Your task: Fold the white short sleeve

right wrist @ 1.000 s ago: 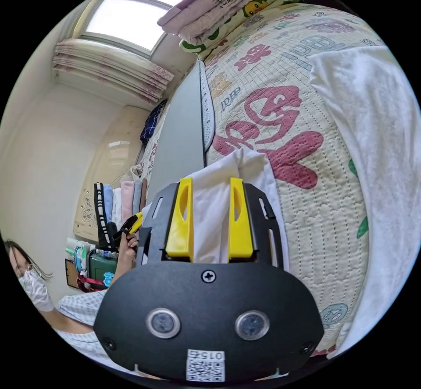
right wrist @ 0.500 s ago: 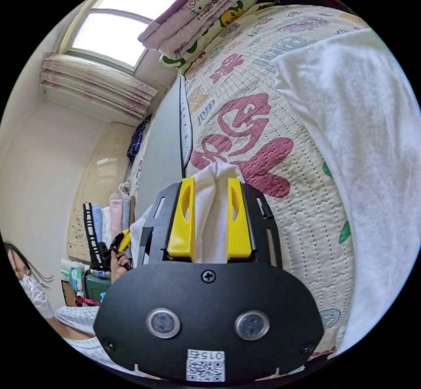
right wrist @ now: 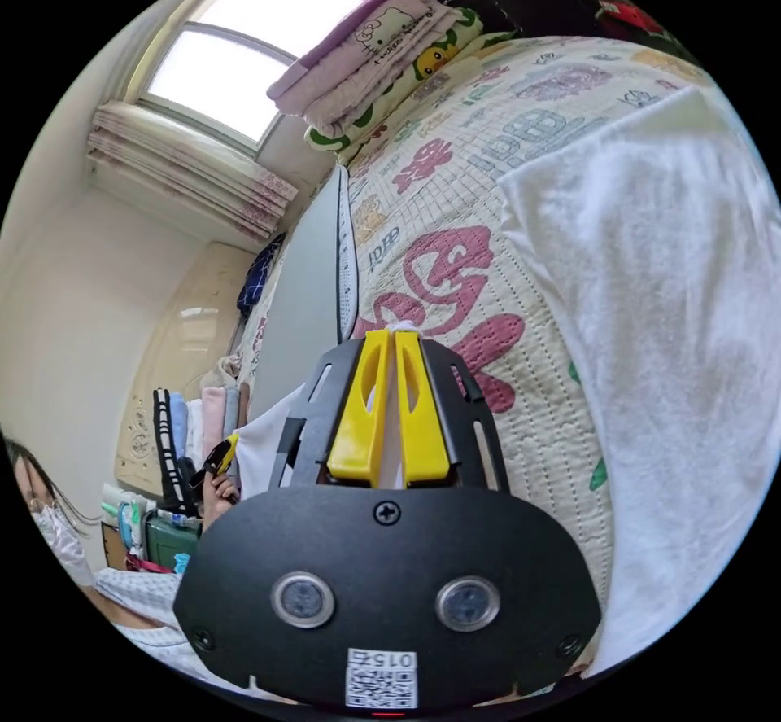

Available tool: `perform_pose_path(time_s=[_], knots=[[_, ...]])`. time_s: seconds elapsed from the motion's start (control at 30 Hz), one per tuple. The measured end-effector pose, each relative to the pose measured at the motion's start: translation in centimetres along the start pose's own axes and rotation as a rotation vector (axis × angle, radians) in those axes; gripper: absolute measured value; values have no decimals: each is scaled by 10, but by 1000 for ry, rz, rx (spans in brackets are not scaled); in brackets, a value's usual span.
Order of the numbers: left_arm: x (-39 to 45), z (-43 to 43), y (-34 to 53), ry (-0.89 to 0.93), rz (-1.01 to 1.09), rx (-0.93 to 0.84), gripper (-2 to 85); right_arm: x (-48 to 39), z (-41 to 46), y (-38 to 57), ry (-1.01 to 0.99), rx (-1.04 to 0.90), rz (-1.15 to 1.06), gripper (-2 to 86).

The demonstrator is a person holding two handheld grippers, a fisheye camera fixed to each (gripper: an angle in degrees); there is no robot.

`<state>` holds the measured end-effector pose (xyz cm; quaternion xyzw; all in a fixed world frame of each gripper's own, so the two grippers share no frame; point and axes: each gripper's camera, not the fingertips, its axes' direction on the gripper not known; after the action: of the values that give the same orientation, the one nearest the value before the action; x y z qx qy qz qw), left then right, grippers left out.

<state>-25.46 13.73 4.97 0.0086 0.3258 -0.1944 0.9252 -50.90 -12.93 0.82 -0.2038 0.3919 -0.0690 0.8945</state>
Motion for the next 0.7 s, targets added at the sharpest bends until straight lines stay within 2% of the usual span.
perform_pose_path(time_s=[0.07,0.2,0.4,0.57,0.7], knots=[[1,4,-2,-8,24,-7,2,-16,-3,11,40,42,-36,4],[-12,10,-4,-1,-28,-46,4,-26,-1,34,-4,50,-27,5],[-4,3,-6,-70,28,-19,11,-59,-54,107,23,246,-30,1],[-10,0,-8,-56,-5,-29,33,-199,-103,187,350,437,-437,-5],[-18,2,-8,-40,-29,-43,57,-266,-99,274,279,498,-621,5]])
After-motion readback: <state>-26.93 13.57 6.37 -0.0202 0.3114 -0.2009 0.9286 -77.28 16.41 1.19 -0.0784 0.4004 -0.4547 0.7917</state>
